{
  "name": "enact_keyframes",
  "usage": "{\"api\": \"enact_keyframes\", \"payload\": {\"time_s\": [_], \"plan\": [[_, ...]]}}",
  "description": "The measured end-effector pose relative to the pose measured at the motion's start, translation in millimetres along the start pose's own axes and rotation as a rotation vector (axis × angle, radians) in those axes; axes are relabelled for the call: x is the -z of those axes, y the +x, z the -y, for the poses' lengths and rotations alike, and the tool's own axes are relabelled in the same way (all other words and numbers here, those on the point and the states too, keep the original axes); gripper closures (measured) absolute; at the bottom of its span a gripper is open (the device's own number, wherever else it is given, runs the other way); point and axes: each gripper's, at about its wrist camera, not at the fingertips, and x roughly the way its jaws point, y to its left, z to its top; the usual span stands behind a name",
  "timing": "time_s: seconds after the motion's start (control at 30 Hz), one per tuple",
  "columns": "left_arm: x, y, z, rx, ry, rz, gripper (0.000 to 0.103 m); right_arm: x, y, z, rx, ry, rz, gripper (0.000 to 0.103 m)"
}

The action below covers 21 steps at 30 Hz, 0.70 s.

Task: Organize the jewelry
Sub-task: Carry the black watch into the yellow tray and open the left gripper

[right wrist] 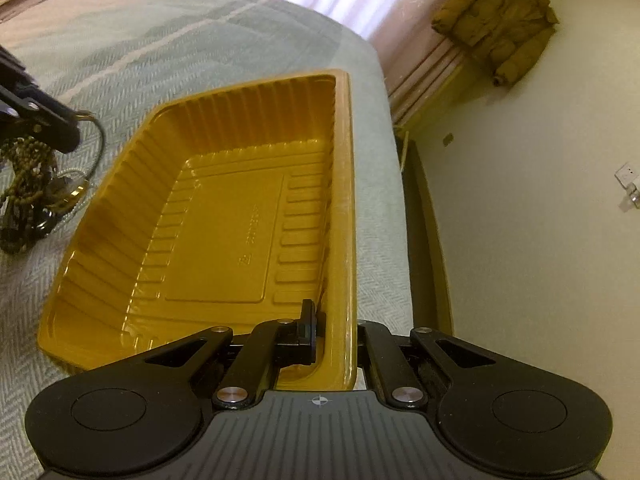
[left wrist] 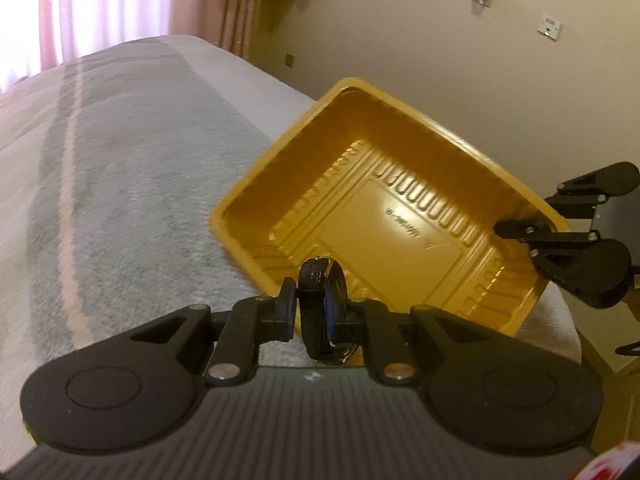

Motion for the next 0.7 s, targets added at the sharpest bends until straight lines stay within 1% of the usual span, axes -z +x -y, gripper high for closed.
{"api": "enact_keyframes", "payload": {"time_s": [0.2, 0.47, 0.53, 0.6, 0.7], "plan": [[-9, 22, 25, 0.049, 0.031, -0.026, 0.090, -3, 1, -1, 0.001, -0.010, -0.011, 0.099], [-9, 47, 37, 0.108, 0.019, -0.077, 0.089, -3, 4, 0, -0.003, -0.006, -0.017, 0.099], [-9, 47, 38, 0.105, 0.022, -0.074, 0.088, -3, 4, 0, -0.007, -0.004, -0.017, 0.099], [-11, 43, 36, 0.106, 0.015, -0.064, 0.083, -3, 6, -1, -0.004, -0.007, -0.024, 0.099], [-11, 31, 29, 0.082, 0.015, -0.040, 0.081, -4, 6, -1, -0.004, -0.005, -0.020, 0.099]]}}
